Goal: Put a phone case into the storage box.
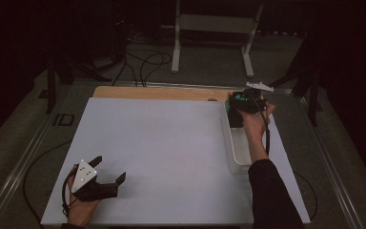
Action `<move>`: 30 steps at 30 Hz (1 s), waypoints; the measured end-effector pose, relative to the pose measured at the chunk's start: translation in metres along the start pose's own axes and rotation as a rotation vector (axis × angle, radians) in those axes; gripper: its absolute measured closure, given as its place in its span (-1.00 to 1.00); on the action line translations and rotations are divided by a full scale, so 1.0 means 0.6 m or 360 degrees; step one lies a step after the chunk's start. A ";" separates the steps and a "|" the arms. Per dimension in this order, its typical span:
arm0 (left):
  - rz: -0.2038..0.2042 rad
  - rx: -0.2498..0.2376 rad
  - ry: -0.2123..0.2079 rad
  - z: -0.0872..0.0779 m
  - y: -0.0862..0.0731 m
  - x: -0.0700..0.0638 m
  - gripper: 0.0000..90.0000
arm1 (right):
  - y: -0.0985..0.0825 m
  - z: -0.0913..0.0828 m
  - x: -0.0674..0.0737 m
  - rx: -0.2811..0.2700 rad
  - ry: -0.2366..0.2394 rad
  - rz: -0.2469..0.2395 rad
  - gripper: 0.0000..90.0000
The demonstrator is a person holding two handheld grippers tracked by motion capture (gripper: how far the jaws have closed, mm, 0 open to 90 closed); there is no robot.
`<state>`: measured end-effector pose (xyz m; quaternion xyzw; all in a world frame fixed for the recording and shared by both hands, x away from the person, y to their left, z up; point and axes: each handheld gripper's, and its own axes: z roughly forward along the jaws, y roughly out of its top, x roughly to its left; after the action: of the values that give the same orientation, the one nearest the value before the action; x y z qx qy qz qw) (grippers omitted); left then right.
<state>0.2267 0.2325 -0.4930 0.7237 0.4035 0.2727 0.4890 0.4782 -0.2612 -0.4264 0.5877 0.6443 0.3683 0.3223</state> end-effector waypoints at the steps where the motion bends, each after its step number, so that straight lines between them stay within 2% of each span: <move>1: 0.0000 0.0001 0.0000 0.000 0.000 0.000 -1.00 | 0.000 0.001 0.000 0.0000 0.0002 0.0002 -0.71; 9: -0.0004 0.0009 -0.0007 0.001 -0.001 0.000 -1.00 | -0.003 0.012 0.005 0.0009 -0.0026 -0.0009 -0.72; 22: -0.0012 0.0015 -0.0009 0.002 -0.002 0.000 -1.00 | 0.000 0.024 0.009 0.0016 -0.0023 -0.0045 -0.72; 30: -0.0021 0.0017 -0.0009 0.000 -0.002 0.002 -1.00 | 0.005 0.030 0.012 0.0057 -0.0034 -0.0045 -0.73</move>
<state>0.2269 0.2335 -0.4944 0.7245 0.4082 0.2652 0.4880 0.4945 -0.2522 -0.4328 0.5881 0.6555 0.3459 0.3238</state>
